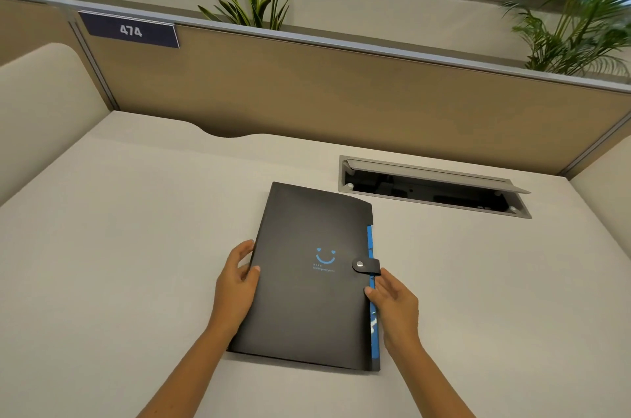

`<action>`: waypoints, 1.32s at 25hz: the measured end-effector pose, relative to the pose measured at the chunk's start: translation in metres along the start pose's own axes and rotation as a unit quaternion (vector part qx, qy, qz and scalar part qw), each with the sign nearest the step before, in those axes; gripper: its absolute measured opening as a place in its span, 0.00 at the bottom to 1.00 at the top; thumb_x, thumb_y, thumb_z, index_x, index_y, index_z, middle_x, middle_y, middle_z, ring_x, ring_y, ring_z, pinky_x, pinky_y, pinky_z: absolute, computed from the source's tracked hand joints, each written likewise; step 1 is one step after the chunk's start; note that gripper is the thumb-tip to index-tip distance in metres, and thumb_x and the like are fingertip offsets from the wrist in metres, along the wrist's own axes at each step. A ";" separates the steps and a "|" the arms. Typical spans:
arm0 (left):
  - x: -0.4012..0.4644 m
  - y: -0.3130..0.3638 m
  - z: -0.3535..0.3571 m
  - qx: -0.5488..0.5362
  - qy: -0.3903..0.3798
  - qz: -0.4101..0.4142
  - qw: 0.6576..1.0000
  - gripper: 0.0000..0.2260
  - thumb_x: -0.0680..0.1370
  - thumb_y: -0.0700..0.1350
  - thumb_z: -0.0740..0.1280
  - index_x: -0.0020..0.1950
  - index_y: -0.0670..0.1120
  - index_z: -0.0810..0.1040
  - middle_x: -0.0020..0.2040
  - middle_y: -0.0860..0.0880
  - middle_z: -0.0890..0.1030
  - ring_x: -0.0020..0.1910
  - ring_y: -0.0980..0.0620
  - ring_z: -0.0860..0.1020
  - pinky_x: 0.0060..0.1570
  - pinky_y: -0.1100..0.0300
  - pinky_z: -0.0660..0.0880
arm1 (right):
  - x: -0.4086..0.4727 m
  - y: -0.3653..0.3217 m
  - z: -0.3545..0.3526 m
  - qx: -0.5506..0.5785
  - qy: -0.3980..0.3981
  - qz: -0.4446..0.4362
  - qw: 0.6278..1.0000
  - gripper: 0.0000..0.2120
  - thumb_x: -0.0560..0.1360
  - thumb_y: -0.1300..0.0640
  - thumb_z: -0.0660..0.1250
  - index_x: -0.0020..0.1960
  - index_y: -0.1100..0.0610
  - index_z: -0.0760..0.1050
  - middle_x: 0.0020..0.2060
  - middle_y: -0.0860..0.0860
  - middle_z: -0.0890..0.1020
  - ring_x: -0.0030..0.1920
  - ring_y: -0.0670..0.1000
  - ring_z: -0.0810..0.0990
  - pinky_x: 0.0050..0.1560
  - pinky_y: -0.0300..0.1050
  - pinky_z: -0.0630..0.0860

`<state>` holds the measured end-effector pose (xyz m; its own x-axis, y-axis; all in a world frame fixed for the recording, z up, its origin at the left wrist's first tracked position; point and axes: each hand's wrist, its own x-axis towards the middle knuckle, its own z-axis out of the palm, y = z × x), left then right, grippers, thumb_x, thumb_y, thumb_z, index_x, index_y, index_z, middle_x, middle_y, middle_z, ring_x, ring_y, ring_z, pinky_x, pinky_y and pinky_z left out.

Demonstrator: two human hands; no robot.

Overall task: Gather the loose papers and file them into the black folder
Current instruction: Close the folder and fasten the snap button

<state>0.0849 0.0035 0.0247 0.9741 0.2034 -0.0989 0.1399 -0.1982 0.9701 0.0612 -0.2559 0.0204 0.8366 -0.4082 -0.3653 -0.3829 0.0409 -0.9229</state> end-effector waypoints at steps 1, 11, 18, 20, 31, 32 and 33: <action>0.004 0.002 -0.005 -0.021 0.004 -0.007 1.000 0.20 0.78 0.35 0.61 0.67 0.50 0.68 0.63 0.53 0.74 0.59 0.51 0.76 0.54 0.61 0.72 | 0.000 -0.002 0.003 0.002 -0.009 0.001 1.000 0.26 0.72 0.70 0.69 0.68 0.61 0.71 0.62 0.58 0.79 0.62 0.56 0.78 0.63 0.50 0.72; 0.111 0.031 -0.041 -0.110 0.086 -0.068 0.988 0.15 0.74 0.39 0.69 0.60 0.43 0.77 0.54 0.45 0.81 0.51 0.48 0.80 0.57 0.52 0.75 | 0.057 -0.069 0.073 -0.028 -0.047 -0.068 0.996 0.24 0.71 0.69 0.70 0.66 0.61 0.73 0.55 0.57 0.82 0.54 0.54 0.81 0.60 0.51 0.77; 0.189 0.032 -0.028 -0.065 0.095 -0.064 0.991 0.16 0.75 0.41 0.68 0.63 0.43 0.76 0.57 0.44 0.80 0.53 0.47 0.78 0.56 0.54 0.74 | 0.121 -0.096 0.114 -0.084 -0.045 -0.097 0.991 0.24 0.72 0.68 0.70 0.67 0.62 0.71 0.49 0.53 0.79 0.49 0.51 0.78 0.56 0.43 0.74; 0.206 0.027 -0.023 -0.050 0.095 -0.070 0.992 0.16 0.75 0.41 0.68 0.63 0.43 0.76 0.59 0.44 0.80 0.54 0.47 0.78 0.58 0.52 0.74 | 0.136 -0.097 0.122 -0.103 -0.046 -0.099 0.989 0.24 0.73 0.67 0.69 0.68 0.63 0.70 0.50 0.54 0.79 0.48 0.50 0.77 0.54 0.41 0.73; 0.228 0.020 -0.009 0.107 0.114 -0.031 0.987 0.16 0.77 0.43 0.65 0.64 0.41 0.75 0.63 0.41 0.78 0.61 0.41 0.75 0.63 0.45 0.70 | 0.170 -0.083 0.137 -0.189 -0.038 -0.118 0.974 0.25 0.71 0.64 0.72 0.66 0.65 0.72 0.47 0.56 0.78 0.47 0.52 0.77 0.54 0.40 0.73; 0.226 0.022 -0.009 0.123 0.112 -0.023 0.986 0.15 0.78 0.43 0.64 0.64 0.41 0.75 0.63 0.41 0.77 0.61 0.40 0.75 0.63 0.45 0.69 | 0.169 -0.084 0.138 -0.197 -0.037 -0.119 0.973 0.25 0.71 0.64 0.72 0.66 0.65 0.72 0.49 0.58 0.78 0.49 0.53 0.78 0.55 0.41 0.73; 0.225 0.023 -0.009 0.134 0.110 -0.014 0.985 0.15 0.78 0.42 0.64 0.64 0.40 0.74 0.63 0.40 0.77 0.62 0.40 0.75 0.64 0.45 0.69 | 0.170 -0.083 0.138 -0.200 -0.036 -0.118 0.972 0.25 0.71 0.63 0.72 0.66 0.65 0.71 0.53 0.59 0.79 0.52 0.55 0.79 0.56 0.42 0.74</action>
<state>0.3058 0.0529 0.0268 0.9115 0.4089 -0.0449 0.2360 -0.4305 0.8712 0.2892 -0.2028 0.0184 0.9395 -0.2973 -0.1701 -0.2862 -0.4090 -0.8665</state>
